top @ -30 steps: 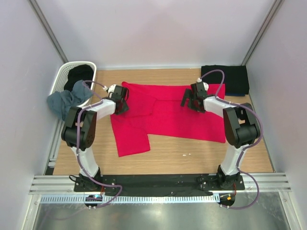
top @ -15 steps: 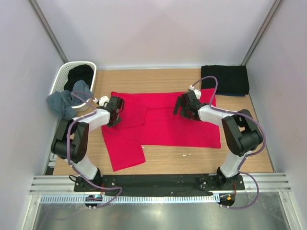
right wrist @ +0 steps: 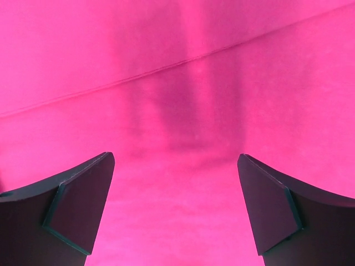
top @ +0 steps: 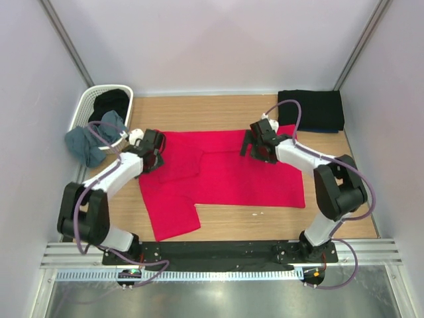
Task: Fold and stack the t-shirts
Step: Fold the tshirt
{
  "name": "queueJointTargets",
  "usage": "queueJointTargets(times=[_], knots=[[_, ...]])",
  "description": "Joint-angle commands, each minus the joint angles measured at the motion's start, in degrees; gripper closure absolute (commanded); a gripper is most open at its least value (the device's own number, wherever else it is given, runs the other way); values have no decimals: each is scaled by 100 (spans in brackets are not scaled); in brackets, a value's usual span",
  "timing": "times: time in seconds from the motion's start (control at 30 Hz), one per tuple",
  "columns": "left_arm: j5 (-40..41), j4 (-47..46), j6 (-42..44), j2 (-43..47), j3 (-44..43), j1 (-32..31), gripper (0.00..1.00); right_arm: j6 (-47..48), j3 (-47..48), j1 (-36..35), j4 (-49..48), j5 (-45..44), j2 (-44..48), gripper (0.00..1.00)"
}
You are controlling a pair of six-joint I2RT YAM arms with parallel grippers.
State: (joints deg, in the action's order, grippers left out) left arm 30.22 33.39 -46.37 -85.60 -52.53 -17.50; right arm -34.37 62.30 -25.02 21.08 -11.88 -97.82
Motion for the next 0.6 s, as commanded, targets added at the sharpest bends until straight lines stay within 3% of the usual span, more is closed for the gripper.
queueJointTargets(times=[0.0,0.1,0.23,0.4,0.57], knots=[[345,684,-12,894,-582,36,16,-95,335,-21,580,-130,904,1],[3,1168,-258,1606,-504,36,11,-271,142,-21,879,-288,1395,0],[-752,1828,-908,2389,31,27,11,-631,-472,23,1152,-306,2002,1],[-1842,2102,-1822,3488,1383,-403,17,-1001,-1429,199,1319,-183,2680,0],[-1782,2585,-2420,3805,1860,-702,20,-1028,-1774,462,1750,-166,2918,0]])
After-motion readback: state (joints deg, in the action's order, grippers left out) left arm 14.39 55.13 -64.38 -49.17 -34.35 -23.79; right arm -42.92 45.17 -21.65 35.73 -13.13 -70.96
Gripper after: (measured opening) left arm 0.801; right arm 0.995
